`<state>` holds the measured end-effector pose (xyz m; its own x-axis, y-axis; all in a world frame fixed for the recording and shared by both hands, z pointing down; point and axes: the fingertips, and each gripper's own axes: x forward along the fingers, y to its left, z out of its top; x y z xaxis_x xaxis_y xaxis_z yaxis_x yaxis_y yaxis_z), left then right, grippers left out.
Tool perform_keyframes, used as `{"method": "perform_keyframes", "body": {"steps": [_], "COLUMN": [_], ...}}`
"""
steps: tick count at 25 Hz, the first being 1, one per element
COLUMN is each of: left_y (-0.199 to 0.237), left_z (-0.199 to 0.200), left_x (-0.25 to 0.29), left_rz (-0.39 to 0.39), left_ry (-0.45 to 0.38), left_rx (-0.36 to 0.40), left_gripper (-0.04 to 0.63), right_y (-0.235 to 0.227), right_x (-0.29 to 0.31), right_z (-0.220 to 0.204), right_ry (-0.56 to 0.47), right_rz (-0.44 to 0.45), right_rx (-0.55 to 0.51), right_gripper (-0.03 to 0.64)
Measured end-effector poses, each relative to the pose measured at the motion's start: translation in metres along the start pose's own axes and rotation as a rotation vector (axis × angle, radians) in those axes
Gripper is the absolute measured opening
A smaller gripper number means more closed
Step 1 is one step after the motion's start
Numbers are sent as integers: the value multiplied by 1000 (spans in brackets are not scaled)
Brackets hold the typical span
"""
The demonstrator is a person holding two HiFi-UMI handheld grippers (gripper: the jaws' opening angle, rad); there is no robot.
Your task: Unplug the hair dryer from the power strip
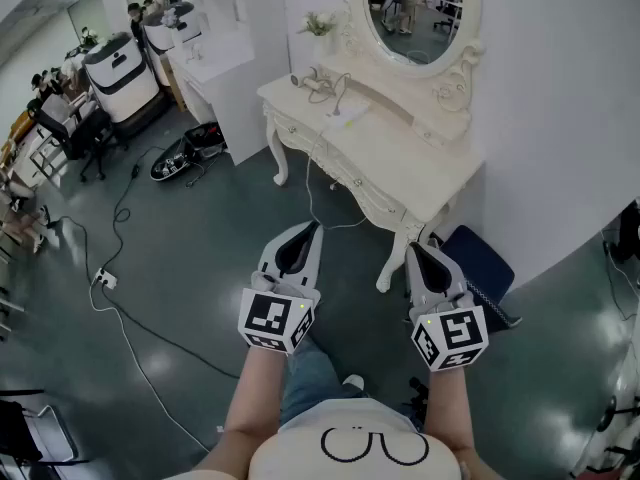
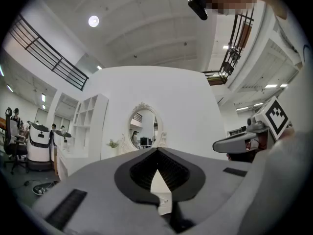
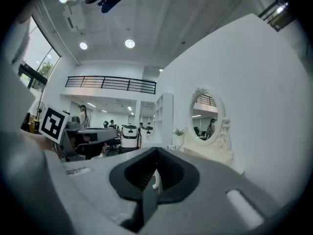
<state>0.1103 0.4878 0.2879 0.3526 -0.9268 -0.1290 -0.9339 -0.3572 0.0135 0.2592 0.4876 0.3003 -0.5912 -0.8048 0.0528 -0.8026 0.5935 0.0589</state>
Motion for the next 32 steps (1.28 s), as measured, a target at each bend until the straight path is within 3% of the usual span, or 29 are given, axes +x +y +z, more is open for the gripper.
{"method": "perform_keyframes", "body": {"steps": [10,16,22,26,32], "left_y": [75,153,233,268,283], "left_z": [-4,-1,-8,-24,-51], "left_x": [74,135,188,215,254], "left_rz": [-24,-81,-191,-240,-354], "left_ry": [-18,-15,26,48,55], "left_rx": [-16,3,-7,-44,-179], "left_gripper": [-2,-2,-2,-2,-2], "right_y": [-18,-21,-9,-2,-21], "right_x": [86,186,288,334,371], "right_z": [2,13,19,10,-8], "right_ry": [-5,-28,-25,18,96], "right_rz": [-42,-77,-116,-113,-141], "right_rx": [13,33,51,36,28], "right_gripper": [0,0,0,0,0]}}
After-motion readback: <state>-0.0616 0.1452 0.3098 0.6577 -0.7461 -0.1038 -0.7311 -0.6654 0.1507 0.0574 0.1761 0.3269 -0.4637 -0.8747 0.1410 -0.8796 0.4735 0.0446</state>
